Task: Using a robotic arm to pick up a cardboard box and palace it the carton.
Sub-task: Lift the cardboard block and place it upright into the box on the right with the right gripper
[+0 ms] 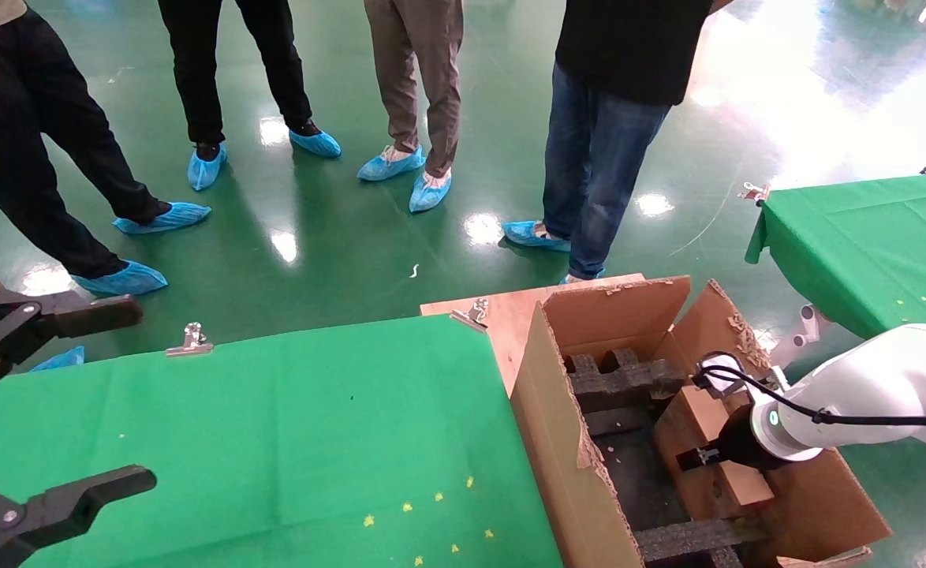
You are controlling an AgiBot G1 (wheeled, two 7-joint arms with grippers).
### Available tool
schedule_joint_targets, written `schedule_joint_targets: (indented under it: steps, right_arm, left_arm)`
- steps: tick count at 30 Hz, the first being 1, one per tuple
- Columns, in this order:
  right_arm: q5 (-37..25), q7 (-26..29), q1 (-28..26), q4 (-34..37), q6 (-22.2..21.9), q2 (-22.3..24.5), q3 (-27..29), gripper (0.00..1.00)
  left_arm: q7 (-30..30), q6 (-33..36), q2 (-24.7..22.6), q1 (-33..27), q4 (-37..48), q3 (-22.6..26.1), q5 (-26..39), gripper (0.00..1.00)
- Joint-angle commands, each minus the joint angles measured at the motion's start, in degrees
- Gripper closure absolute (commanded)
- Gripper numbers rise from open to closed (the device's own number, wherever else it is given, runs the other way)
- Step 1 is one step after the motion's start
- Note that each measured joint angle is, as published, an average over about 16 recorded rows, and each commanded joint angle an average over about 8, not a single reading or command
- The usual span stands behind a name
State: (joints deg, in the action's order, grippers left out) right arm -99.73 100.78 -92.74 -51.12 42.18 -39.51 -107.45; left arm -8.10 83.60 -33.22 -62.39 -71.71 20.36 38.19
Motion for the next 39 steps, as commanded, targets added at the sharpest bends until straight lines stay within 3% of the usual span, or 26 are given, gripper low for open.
schedule_joint_targets:
  steps: [1,24,31,39]
  right_arm:
    - [-0.09,0.13,-0.02,-0.17,0.03,0.08,-0.02,0.00]
    - [-3.39,2.40,-4.51,-3.12,0.60,1.95,0.38,0.00]
    - [-4.63,3.22,-10.03,-8.08,-0.32,4.74,2.46,0.00]
    - [-4.95,0.07,-19.04,-19.94,-1.37,10.87,6.34,0.00]
  left_arm:
    - [0.00,0.00,0.00,0.00,0.00,0.00,0.00,0.00]
    - [0.01,0.00,0.00,0.00,0.00,0.01,-0.01,0.00]
    - [0.01,0.00,0.00,0.00,0.00,0.01,-0.01,0.00]
    - [0.01,0.00,0.00,0.00,0.00,0.01,-0.01,0.00]
